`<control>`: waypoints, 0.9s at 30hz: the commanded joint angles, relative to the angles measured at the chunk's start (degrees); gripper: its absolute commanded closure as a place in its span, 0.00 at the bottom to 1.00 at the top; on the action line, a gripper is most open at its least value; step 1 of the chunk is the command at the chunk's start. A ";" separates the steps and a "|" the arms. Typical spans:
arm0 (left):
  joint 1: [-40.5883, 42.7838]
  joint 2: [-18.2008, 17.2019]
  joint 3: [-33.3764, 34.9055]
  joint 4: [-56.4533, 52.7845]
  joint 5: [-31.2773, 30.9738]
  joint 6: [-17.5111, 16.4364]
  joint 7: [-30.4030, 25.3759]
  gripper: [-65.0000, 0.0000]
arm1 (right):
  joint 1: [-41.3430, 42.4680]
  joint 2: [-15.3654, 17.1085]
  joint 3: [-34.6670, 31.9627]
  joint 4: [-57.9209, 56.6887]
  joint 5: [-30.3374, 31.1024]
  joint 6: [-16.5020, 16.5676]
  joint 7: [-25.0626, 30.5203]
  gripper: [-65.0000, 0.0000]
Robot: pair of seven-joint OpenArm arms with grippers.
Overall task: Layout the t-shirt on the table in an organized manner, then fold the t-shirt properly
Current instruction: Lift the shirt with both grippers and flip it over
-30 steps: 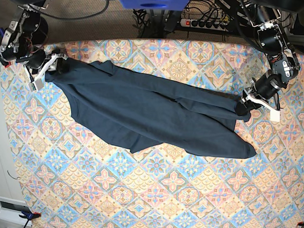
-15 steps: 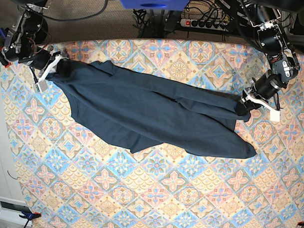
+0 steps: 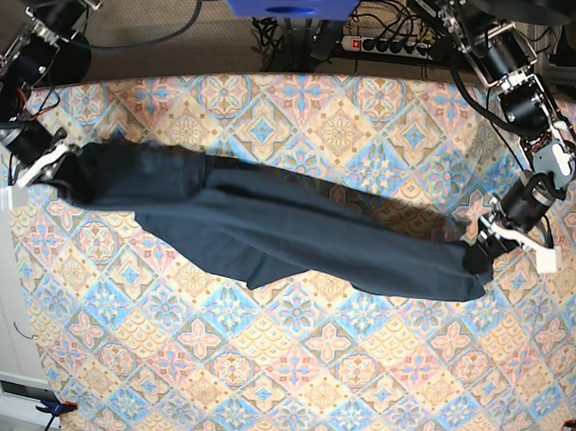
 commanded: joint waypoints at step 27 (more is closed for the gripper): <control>-54.79 -2.75 11.07 -44.70 7.55 -0.47 -4.25 1.00 | 59.20 8.15 -30.99 -30.95 0.48 0.31 6.22 0.96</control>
